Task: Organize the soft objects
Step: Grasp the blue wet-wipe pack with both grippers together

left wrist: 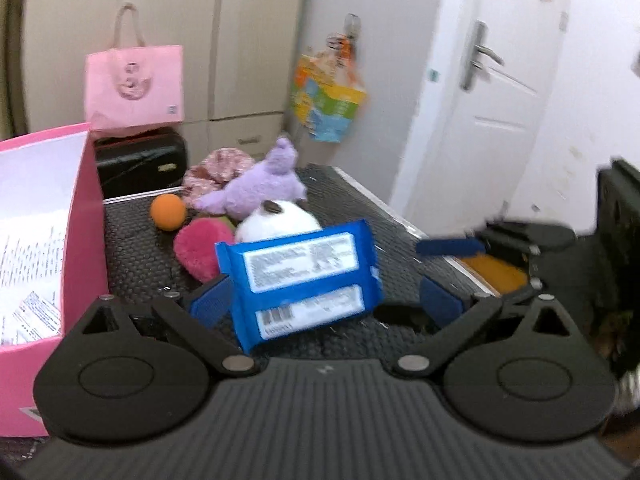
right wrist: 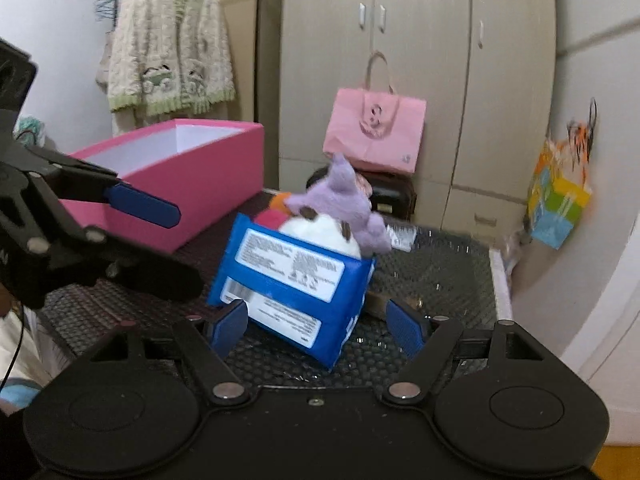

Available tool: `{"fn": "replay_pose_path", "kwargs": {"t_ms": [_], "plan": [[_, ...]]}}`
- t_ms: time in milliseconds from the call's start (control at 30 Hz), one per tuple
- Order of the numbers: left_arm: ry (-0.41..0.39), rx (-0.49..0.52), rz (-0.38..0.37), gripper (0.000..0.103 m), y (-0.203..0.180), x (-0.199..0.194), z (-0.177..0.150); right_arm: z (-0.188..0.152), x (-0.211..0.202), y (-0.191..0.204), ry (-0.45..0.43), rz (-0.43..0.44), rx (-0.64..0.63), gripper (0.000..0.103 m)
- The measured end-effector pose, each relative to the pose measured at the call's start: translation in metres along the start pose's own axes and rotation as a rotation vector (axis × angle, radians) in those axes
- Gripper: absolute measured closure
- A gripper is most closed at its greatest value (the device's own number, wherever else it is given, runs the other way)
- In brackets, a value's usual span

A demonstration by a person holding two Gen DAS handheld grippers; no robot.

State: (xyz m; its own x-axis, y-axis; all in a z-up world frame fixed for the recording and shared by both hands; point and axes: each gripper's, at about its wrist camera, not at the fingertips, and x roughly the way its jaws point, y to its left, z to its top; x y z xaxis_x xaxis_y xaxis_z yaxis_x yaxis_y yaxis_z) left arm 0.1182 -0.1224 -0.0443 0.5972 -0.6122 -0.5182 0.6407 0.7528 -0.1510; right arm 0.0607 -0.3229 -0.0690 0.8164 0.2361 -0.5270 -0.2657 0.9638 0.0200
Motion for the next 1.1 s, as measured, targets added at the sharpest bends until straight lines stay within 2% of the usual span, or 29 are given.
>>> {"fn": "replay_pose_path", "kwargs": {"t_ms": [200, 333, 433, 633, 700, 733, 767, 867, 1100], "plan": [[-0.031, -0.085, 0.065, 0.006, 0.013, 0.028, -0.01, -0.009, 0.022, -0.018, 0.011, 0.031, 0.118, 0.023], [-0.06, -0.109, 0.116, 0.015, 0.02, 0.042, -0.017, -0.011, 0.032, -0.024, -0.002, 0.057, 0.175, 0.023], [-0.073, -0.13, 0.151, 0.018, 0.026, 0.049, -0.022, -0.013, 0.039, -0.022, -0.01, 0.04, 0.175, 0.028], [-0.052, -0.181, 0.104, 0.023, 0.036, 0.057, -0.03, -0.018, 0.046, -0.022, -0.021, 0.057, 0.227, 0.045], [-0.054, -0.183, 0.081, 0.031, 0.036, 0.057, -0.03, -0.02, 0.046, -0.023, -0.027, 0.076, 0.249, 0.054], [-0.049, -0.189, 0.057, 0.042, 0.036, 0.057, -0.031, -0.021, 0.046, -0.023, -0.028, 0.092, 0.255, 0.058], [-0.037, -0.199, 0.043, 0.045, 0.036, 0.058, -0.031, -0.021, 0.047, -0.022, -0.027, 0.101, 0.254, 0.06], [-0.024, -0.184, 0.056, 0.051, 0.034, 0.058, -0.032, -0.021, 0.047, -0.017, -0.018, 0.094, 0.22, 0.065], [-0.006, -0.222, 0.113, 0.051, 0.026, 0.052, -0.033, -0.022, 0.043, -0.014, -0.013, 0.108, 0.235, 0.071]]}}
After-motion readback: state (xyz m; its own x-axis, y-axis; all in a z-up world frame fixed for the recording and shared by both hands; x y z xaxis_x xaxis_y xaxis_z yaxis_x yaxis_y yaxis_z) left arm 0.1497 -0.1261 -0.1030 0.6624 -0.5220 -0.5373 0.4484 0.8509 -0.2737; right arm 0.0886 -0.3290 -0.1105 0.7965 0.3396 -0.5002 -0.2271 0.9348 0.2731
